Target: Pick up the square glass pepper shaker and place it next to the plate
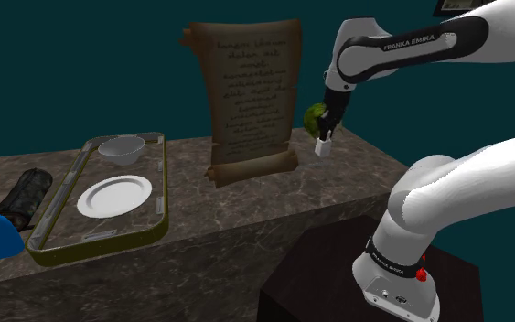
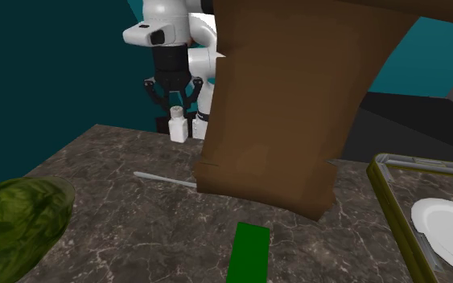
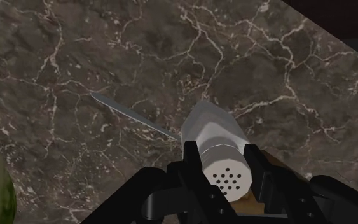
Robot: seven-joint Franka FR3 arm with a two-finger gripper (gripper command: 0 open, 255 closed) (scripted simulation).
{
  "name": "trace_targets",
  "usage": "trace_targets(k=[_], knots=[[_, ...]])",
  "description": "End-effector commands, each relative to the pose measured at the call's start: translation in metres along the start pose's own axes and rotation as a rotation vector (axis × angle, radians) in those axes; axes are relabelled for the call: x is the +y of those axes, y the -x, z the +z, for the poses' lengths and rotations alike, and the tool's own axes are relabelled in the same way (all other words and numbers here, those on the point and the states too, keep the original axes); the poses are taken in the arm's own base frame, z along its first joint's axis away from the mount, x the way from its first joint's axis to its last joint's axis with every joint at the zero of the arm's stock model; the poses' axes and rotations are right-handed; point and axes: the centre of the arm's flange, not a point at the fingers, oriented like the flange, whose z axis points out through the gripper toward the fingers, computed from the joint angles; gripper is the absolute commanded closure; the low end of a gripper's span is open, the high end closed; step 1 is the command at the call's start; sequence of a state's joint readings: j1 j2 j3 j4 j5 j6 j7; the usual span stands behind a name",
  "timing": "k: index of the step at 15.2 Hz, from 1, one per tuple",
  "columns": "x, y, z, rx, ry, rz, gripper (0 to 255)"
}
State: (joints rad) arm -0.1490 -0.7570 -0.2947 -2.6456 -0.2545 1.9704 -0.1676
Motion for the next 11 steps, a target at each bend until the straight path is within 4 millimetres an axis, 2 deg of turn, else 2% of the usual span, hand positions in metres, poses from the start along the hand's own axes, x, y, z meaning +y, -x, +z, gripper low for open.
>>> trace_targets(k=[1, 11], knots=[[0.000, -0.001, -0.011, 0.000, 0.000, 0.000, 255], [0.002, -0.003, -0.060, 0.000, 0.000, 0.000, 255]])
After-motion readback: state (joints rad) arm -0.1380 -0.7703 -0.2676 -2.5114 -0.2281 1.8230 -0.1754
